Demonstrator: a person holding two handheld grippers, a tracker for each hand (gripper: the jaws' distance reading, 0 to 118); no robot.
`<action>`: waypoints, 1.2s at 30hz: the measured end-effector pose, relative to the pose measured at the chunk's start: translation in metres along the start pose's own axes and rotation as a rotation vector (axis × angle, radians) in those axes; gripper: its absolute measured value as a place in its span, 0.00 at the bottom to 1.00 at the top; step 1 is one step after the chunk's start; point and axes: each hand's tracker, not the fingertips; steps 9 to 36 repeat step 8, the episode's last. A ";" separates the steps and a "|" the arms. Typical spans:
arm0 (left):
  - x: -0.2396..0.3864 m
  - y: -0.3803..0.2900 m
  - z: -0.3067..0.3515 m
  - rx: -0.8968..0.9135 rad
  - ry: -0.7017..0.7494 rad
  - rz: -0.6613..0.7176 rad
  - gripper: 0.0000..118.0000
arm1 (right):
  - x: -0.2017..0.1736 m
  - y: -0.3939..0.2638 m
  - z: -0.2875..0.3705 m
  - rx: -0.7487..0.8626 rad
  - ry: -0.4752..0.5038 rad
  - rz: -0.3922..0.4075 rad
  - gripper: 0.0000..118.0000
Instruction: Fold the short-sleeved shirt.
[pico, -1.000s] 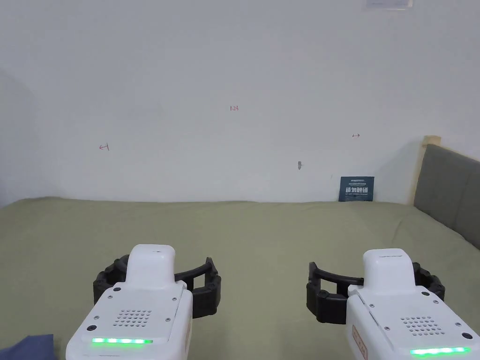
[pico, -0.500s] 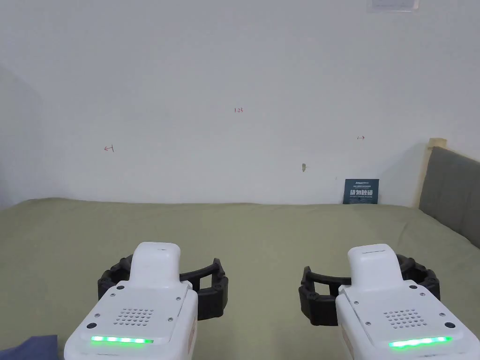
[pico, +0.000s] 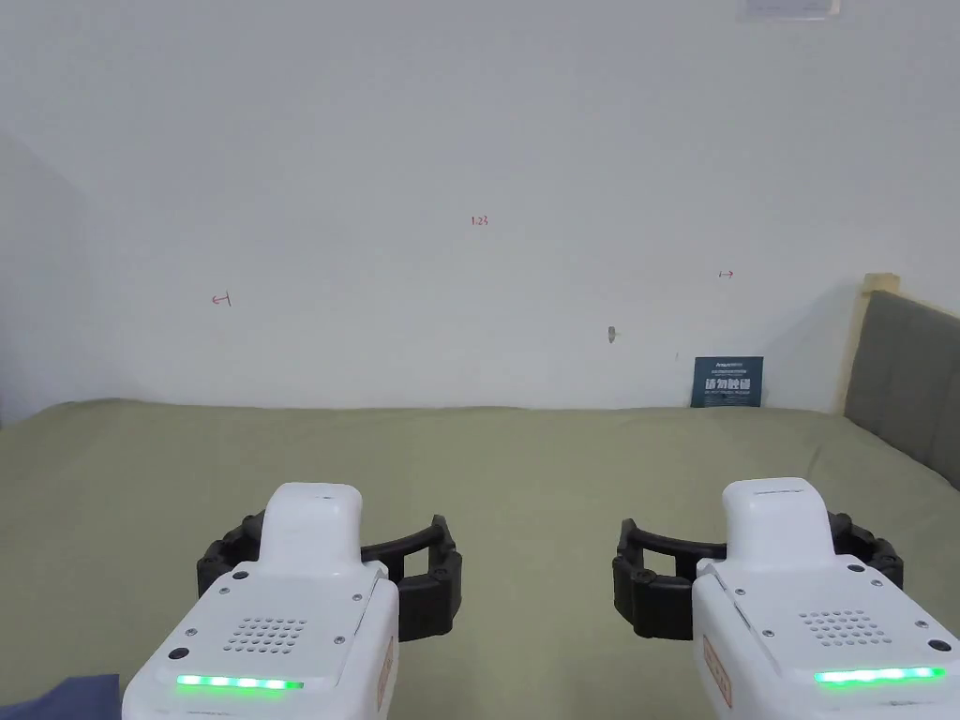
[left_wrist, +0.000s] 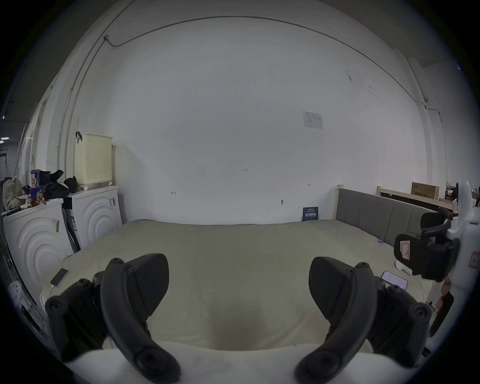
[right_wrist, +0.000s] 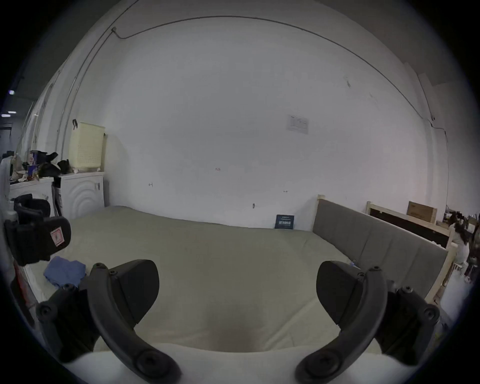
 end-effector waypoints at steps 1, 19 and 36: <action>0.000 0.000 0.000 0.001 -0.004 0.003 0.96 | 0.001 -0.002 0.000 0.000 0.018 0.001 1.00; 0.001 0.002 -0.001 -0.005 -0.018 0.009 0.96 | 0.008 -0.004 -0.006 -0.027 -0.003 -0.057 0.99; 0.001 0.002 -0.001 -0.005 -0.018 0.009 0.96 | 0.008 -0.004 -0.006 -0.027 -0.003 -0.057 0.99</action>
